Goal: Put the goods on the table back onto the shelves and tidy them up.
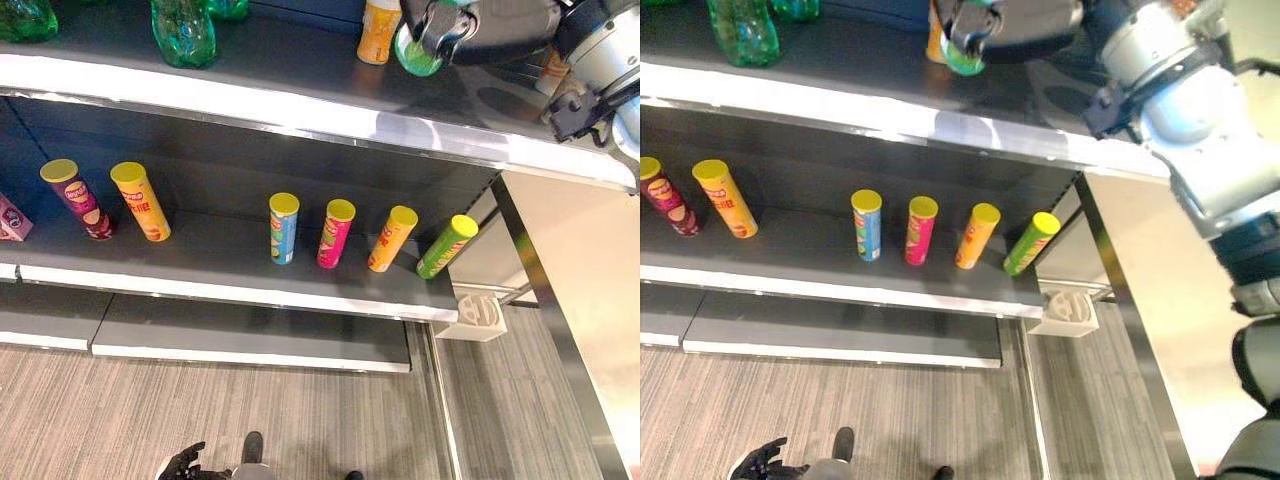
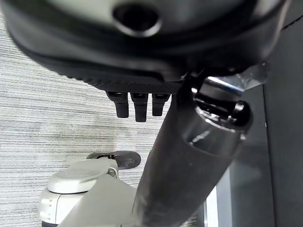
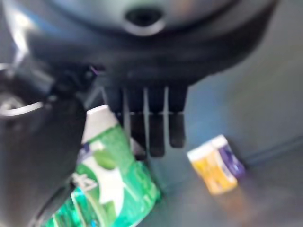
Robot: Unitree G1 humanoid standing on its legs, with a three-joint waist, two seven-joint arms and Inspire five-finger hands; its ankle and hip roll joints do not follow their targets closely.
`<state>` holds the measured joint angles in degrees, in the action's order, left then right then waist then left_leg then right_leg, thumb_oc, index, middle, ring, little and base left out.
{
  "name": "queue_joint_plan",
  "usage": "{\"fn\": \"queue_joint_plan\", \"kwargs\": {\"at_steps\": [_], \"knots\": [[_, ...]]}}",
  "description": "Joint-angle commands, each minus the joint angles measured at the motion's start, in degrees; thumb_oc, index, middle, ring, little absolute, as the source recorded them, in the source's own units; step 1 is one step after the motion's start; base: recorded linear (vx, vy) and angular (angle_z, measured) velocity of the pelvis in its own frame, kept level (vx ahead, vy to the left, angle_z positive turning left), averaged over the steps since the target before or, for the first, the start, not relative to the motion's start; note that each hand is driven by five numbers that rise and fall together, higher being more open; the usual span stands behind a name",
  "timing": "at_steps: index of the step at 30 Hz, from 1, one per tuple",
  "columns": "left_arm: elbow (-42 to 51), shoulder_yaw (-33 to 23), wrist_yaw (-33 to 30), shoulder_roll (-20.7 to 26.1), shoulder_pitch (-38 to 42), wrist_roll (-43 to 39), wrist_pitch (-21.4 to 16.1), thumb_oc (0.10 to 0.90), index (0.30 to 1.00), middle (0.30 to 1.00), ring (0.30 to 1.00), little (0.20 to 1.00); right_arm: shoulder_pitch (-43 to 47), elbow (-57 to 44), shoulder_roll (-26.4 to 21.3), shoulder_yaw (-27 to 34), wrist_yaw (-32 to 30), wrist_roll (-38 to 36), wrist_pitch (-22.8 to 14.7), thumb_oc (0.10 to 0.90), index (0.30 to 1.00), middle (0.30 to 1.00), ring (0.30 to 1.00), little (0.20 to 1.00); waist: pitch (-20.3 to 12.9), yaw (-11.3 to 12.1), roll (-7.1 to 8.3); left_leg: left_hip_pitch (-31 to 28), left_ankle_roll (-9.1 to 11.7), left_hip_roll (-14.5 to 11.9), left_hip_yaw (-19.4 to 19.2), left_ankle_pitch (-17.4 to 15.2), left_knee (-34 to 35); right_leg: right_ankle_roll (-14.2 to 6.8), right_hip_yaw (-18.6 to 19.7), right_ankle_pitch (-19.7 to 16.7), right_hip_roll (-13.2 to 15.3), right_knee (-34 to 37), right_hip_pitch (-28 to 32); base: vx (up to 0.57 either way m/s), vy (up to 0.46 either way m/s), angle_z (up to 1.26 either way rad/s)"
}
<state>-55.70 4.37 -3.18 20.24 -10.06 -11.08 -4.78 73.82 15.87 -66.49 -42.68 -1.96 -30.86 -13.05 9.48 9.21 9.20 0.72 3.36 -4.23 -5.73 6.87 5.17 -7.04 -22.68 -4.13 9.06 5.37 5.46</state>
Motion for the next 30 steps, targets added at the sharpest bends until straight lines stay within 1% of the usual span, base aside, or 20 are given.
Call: {"fn": "queue_joint_plan", "kwargs": {"at_steps": [1,6,11,17,30], "knots": [[-0.92,1.77,-1.3,3.81,1.97,0.38,-2.22,0.8,0.9,0.9,0.9,0.9,9.4,5.58,-0.31,1.24,-2.35,-3.33,-1.4,0.4,0.3,0.3,0.3,0.3,-3.49,2.95,1.51,-3.26,2.89,-1.47,-0.81,-6.7,-0.17,-5.99,0.36,-0.97,3.86,-0.37,1.75,-0.01,0.0,0.15],[-1.61,1.29,-1.72,4.09,2.15,0.07,-2.2,0.8,0.9,0.9,0.9,0.9,7.88,7.73,0.32,2.38,-2.73,-2.59,-0.54,0.4,0.3,0.3,0.3,0.3,-2.96,3.82,1.91,-2.49,2.71,-1.1,-0.16,-6.6,-0.17,-6.17,-0.69,-1.52,4.31,-0.37,1.74,0.0,0.002,0.08],[-2.12,1.42,-1.91,4.33,2.41,0.05,-2.21,0.8,0.9,0.9,0.9,0.9,8.33,10.16,0.98,1.67,-2.9,-1.05,0.3,0.4,0.3,0.3,0.3,0.3,-2.55,4.44,2.14,-1.73,2.52,-0.65,0.5,-6.47,-0.17,-6.3,-1.33,-1.94,4.84,-0.53,1.6,0.0,0.009,0.16],[-1.31,1.8,-2.09,4.52,2.49,-0.03,-2.55,0.8,0.9,0.9,0.9,0.9,10.09,12.2,0.41,-2.0,-2.09,1.23,1.11,0.4,0.3,0.3,0.3,0.3,-2.21,4.17,2.32,-1.39,2.42,-0.15,0.85,-6.47,-0.17,-6.42,-1.85,-2.32,5.24,-0.73,1.36,0.0,0.008,0.06],[-0.98,1.9,-2.08,4.72,2.8,0.4,-2.95,0.8,0.9,0.9,0.9,0.9,10.91,12.36,-0.31,-5.85,-0.1,2.24,1.66,0.4,0.3,0.3,0.3,0.3,-1.44,3.54,2.74,-1.21,2.47,-0.2,0.38,-6.58,-0.17,-6.6,-2.36,-2.78,5.56,-0.72,1.02,0.0,0.0,0.0]]}}
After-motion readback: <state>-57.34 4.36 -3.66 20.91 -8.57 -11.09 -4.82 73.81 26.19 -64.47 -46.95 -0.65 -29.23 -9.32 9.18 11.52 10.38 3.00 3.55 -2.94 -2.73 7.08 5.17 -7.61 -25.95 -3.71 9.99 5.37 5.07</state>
